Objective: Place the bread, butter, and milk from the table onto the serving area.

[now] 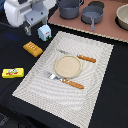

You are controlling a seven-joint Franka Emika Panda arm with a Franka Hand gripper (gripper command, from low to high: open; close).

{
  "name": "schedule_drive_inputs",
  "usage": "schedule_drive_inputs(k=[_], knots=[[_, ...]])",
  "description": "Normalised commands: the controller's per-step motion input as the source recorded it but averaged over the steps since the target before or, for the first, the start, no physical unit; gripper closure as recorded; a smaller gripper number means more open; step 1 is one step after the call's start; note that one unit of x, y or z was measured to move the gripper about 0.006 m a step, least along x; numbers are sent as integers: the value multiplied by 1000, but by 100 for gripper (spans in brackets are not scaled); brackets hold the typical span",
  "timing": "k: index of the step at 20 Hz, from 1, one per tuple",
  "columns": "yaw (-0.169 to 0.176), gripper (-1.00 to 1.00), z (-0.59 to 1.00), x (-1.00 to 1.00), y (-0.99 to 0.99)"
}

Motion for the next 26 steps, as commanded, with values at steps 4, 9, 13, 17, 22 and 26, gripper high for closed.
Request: schedule_drive_inputs(k=[4, 9, 13, 17, 22, 26], knots=[[0, -100, -593, -311, -3], [0, -100, -540, -351, -6], [0, -100, -506, -394, 0], [0, -100, -464, -311, 0], [0, -100, -443, -226, 13], [0, -100, -413, -184, 8]])
